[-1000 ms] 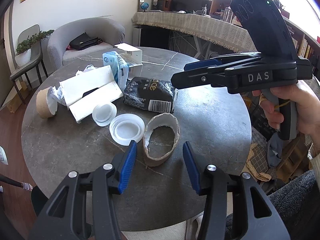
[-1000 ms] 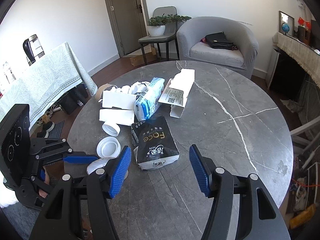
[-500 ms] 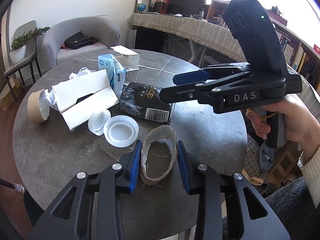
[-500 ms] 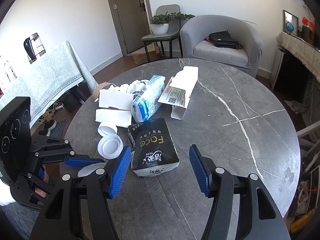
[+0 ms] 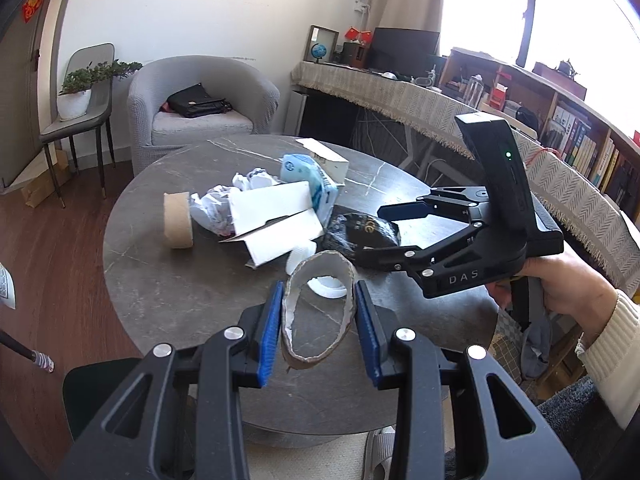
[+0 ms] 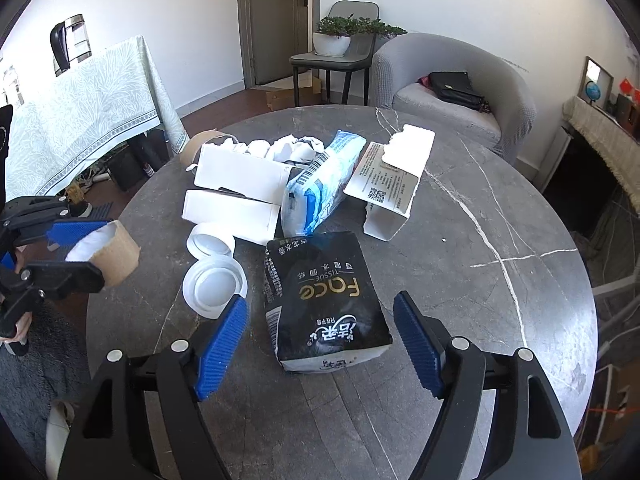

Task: Collect trash
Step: 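Carry the cardboard tube and tissue pack over the green bin and release both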

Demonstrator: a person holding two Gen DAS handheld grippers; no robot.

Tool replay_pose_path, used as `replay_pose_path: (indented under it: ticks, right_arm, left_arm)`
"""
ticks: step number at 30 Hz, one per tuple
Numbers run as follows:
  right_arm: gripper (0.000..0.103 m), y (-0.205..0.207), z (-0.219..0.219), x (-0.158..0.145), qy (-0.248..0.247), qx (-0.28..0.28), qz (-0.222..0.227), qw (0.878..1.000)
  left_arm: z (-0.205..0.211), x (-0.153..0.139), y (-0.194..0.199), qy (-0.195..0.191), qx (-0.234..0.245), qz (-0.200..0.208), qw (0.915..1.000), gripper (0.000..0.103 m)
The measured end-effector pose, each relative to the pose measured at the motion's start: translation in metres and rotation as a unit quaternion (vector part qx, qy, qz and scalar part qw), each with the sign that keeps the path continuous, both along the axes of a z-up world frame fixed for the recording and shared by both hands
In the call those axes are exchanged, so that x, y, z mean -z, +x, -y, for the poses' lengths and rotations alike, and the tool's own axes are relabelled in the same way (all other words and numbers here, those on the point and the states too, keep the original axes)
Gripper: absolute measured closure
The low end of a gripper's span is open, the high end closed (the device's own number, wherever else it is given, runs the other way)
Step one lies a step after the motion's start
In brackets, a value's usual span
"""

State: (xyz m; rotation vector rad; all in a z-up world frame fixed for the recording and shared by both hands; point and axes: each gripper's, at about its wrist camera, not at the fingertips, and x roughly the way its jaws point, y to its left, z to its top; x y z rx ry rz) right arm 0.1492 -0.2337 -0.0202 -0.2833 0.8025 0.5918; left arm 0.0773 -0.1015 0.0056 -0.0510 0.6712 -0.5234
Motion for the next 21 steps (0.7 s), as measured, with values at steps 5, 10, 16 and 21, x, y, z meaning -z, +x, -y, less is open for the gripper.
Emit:
replay_pose_path:
  ticks: [5,10,16,21]
  right_arm:
    - [0.026,0.004,-0.006,0.007,-0.021,0.003,0.0,1.0]
    - [0.032,0.007,-0.006,0.008,-0.008,0.009,-0.009,1.0]
    - [0.05,0.008,-0.009,0.003,-0.016,0.017,-0.012,1.0]
    - [0.05,-0.007,-0.016,-0.022,-0.011,0.022,0.006,1.0]
  left_arm:
    - [-0.021,0.001,-0.001,-0.002,-0.02,0.001,0.9998,0.065]
    - [-0.042,-0.001,-0.001,-0.012,-0.037,-0.001,0.9992,0.065]
    - [-0.071,-0.001,-0.001,-0.012,-0.074,-0.004,0.9972,0.065]
    - [-0.099,0.004,0.0,-0.009,-0.113,-0.017,0.9934,0.065]
